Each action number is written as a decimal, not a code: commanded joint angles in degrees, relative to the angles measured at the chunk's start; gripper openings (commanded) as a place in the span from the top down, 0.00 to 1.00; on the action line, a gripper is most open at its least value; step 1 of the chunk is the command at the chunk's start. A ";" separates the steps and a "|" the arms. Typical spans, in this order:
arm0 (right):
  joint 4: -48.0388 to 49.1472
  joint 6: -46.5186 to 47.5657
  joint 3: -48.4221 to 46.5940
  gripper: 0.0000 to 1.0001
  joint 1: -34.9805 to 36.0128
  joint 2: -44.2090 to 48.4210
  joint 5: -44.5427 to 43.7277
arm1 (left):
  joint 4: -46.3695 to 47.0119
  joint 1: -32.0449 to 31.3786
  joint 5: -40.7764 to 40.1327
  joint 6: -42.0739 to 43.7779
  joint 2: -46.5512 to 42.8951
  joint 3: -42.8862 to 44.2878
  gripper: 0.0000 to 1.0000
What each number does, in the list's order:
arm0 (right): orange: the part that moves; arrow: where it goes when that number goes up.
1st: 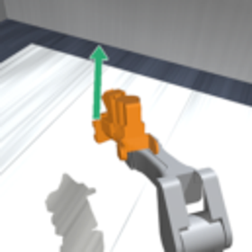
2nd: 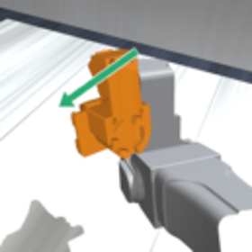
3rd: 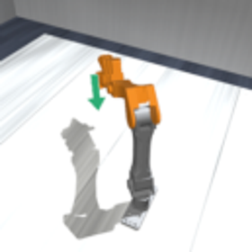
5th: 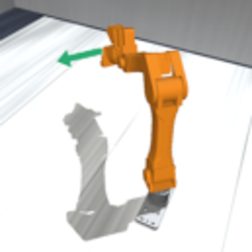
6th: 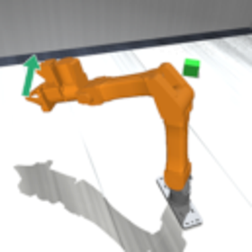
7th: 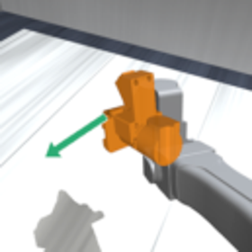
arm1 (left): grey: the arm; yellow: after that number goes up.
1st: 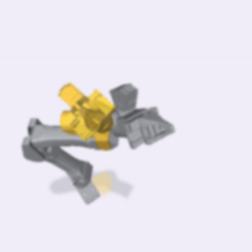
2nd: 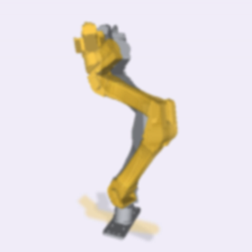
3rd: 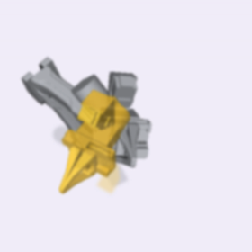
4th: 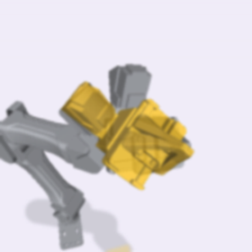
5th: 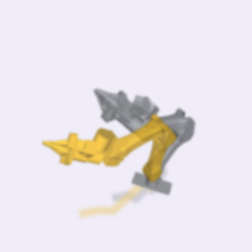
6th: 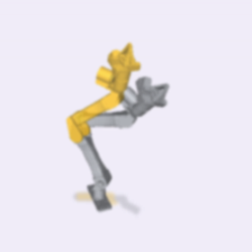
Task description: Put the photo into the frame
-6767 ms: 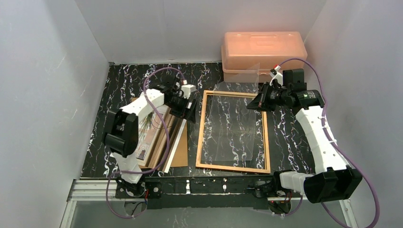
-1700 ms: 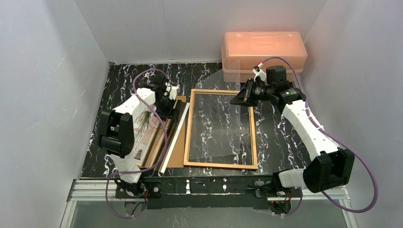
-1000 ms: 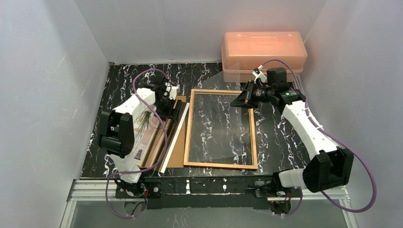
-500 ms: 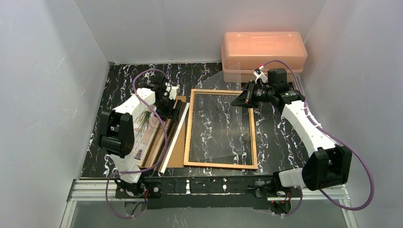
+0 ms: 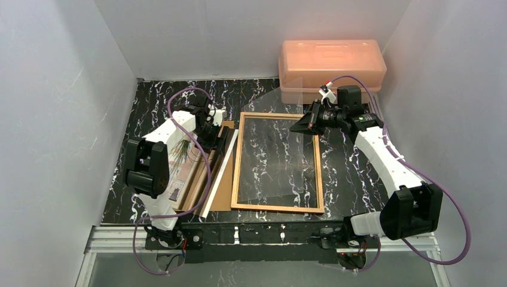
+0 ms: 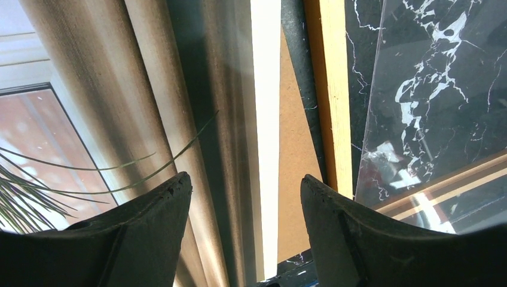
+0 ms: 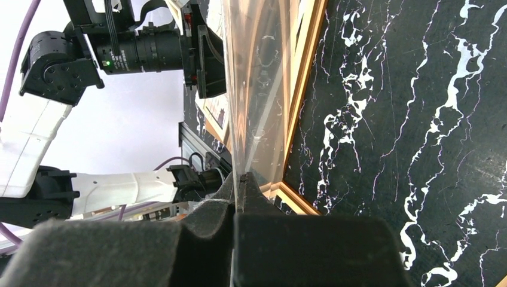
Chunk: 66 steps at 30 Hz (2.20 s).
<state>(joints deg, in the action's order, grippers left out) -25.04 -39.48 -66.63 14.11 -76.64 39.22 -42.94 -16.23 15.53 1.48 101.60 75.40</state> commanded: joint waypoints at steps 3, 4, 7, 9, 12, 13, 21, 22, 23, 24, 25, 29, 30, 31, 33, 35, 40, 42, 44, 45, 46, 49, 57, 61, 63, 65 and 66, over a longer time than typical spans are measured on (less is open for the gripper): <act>4.63 -1.78 1.55 0.99 -0.22 1.44 2.01 | -1.85 0.28 1.21 -0.10 -0.70 1.14 0.35; 5.24 -2.27 2.27 0.99 -0.16 1.70 1.91 | -1.87 0.30 1.32 -0.19 -0.74 1.09 0.35; 5.93 -3.03 3.51 0.99 -0.16 2.32 1.34 | -1.89 0.32 1.50 -0.28 -0.79 0.99 0.35; 5.90 -3.06 3.97 0.99 -0.22 2.60 0.97 | -1.82 0.31 1.77 -0.41 -0.85 0.92 0.35; 5.92 -2.97 4.63 0.99 -0.20 2.81 0.76 | -1.70 0.26 1.82 -0.54 -0.91 0.89 0.35; 5.94 -2.97 4.84 0.99 -0.20 2.83 0.65 | -1.65 0.29 1.91 -0.64 -0.90 0.89 0.35; 5.13 -0.36 4.25 0.99 -0.20 1.96 0.24 | -1.43 0.24 2.99 -1.09 -1.17 0.54 0.35; 5.11 0.00 4.04 0.99 -0.22 1.63 0.35 | -1.40 0.23 3.06 -1.10 -1.13 0.59 0.35; 5.09 0.21 3.84 0.99 -0.17 1.20 0.52 | -1.44 0.23 3.04 -1.08 -0.99 0.60 0.35; 4.82 0.60 3.65 0.99 -0.17 0.77 0.58 | -1.44 0.20 3.16 -1.07 -0.89 0.62 0.35; 4.63 1.01 3.49 0.99 -0.22 0.34 0.57 | -1.45 0.16 3.14 -1.05 -0.89 0.63 0.35; 4.57 2.12 3.52 0.99 -0.20 -0.86 0.59 | -1.27 0.19 3.34 -1.08 -0.91 0.52 0.35; 4.56 2.56 3.47 0.99 -0.22 -1.20 0.78 | -1.20 0.22 3.51 -1.12 -0.89 0.54 0.35; 4.44 2.99 3.44 0.99 -0.20 -1.54 1.11 | -1.12 0.15 3.66 -1.07 -0.88 0.46 0.35; 3.48 4.22 3.23 0.99 -0.17 -2.24 1.28 | -0.71 0.02 3.86 -1.12 -0.77 0.37 0.35; 2.90 5.11 3.00 0.99 -0.15 -2.98 1.15 | -0.57 -0.30 3.64 -1.10 -0.44 0.39 0.35; 2.50 6.24 2.52 0.99 -0.16 -4.03 0.53 | -0.23 -0.93 3.61 -1.11 0.72 1.06 0.35; 2.43 6.54 2.47 0.99 -0.29 -4.48 0.40 | -0.04 -1.22 3.66 -1.11 1.00 1.20 0.36; 2.37 6.45 2.62 0.99 -0.27 -4.81 0.54 | 0.14 -1.50 3.67 -1.11 1.19 1.32 0.36; 2.36 6.40 2.74 0.99 -0.28 -4.93 0.65 | 0.16 -1.66 3.67 -1.12 1.30 1.33 0.36; 2.42 6.36 2.91 0.99 -0.25 -4.92 0.68 | 0.27 -1.82 3.65 -1.12 1.34 1.33 0.36; 2.39 6.04 3.63 0.99 -0.30 -4.76 0.38 | 0.55 -2.12 3.73 -1.12 1.66 1.01 0.37; 3.30 4.09 6.07 0.99 -0.31 -3.00 -0.35 | 1.47 -3.07 4.33 -2.32 2.09 -0.16 0.43; 4.69 2.85 8.23 0.99 -0.28 -1.97 -1.10 | 2.29 -3.84 4.33 -2.00 1.72 -1.50 0.45; 4.88 2.77 8.52 0.99 -0.30 -2.17 -1.15 | 2.50 -3.87 4.28 -2.06 1.72 -1.88 0.46; 4.85 2.75 8.71 0.99 -0.31 -2.35 -1.10 | 2.55 -3.94 4.32 -2.18 1.84 -2.08 0.48; 4.83 2.76 8.75 0.99 -0.30 -2.31 -1.12 | 2.56 -3.90 4.33 -2.09 1.84 -2.09 0.50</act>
<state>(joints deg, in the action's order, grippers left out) -22.06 -36.10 -58.17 13.82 -80.34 37.19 -39.88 -19.90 18.70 -0.69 103.88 74.06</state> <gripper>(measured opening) 0.031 0.524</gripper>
